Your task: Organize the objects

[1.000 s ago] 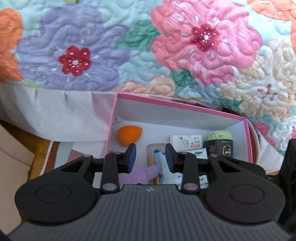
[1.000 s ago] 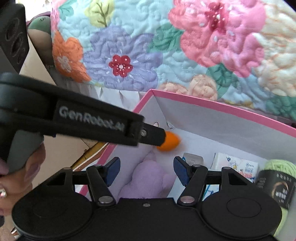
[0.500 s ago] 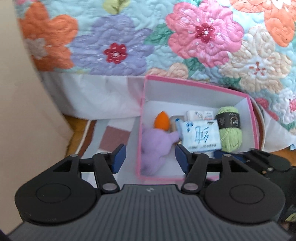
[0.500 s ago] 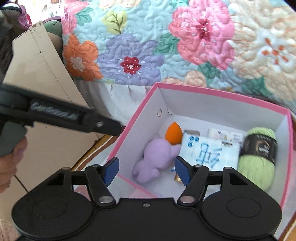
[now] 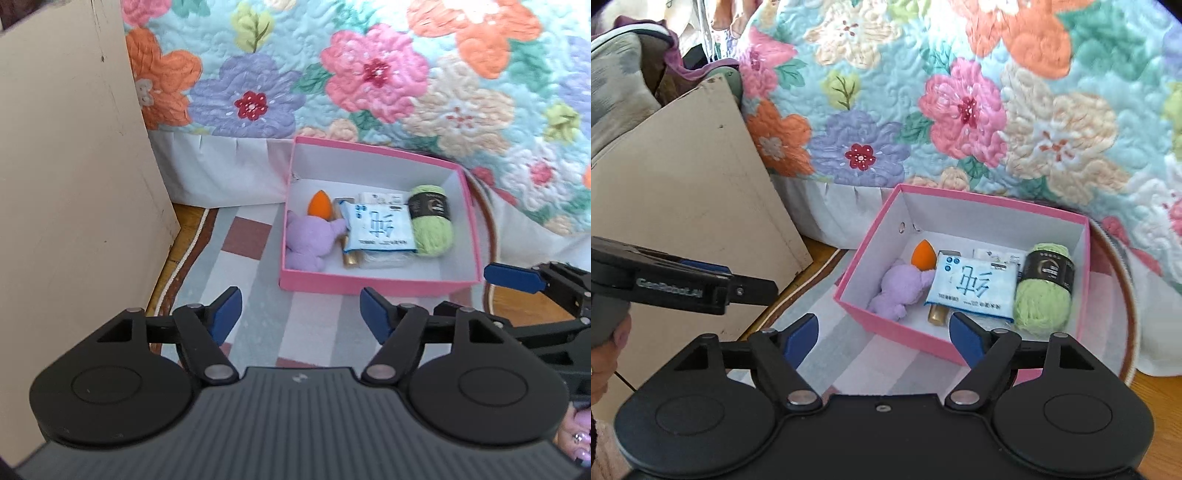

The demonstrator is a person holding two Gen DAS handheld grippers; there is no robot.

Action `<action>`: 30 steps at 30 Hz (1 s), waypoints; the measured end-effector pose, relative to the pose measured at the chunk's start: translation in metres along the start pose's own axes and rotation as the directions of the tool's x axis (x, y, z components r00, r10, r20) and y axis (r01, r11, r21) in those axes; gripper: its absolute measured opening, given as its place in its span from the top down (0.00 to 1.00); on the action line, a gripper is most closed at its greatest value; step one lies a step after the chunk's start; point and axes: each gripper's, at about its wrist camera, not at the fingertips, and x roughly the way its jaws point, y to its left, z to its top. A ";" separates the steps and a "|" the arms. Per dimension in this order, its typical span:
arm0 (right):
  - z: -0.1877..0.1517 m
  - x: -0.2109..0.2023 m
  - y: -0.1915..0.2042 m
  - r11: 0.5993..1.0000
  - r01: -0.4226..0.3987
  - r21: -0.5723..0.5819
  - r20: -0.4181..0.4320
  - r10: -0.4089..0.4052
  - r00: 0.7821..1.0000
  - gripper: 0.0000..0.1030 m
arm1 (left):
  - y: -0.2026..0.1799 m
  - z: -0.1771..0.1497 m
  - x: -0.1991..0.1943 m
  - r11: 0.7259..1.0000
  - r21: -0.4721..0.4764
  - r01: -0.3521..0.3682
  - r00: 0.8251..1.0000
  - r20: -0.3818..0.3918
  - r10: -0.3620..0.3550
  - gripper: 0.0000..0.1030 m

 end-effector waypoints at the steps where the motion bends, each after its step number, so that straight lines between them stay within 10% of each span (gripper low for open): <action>1: -0.002 -0.006 0.002 1.000 0.005 -0.003 -0.001 -0.005 1.000 0.20 | -0.003 -0.002 -0.006 1.000 0.003 0.001 1.000 0.006 -0.001 0.30; 30: -0.057 -0.066 0.006 0.985 0.173 -0.002 -0.030 -0.173 0.984 0.18 | -0.030 -0.072 -0.032 0.999 0.022 -0.027 0.999 -0.022 0.027 0.28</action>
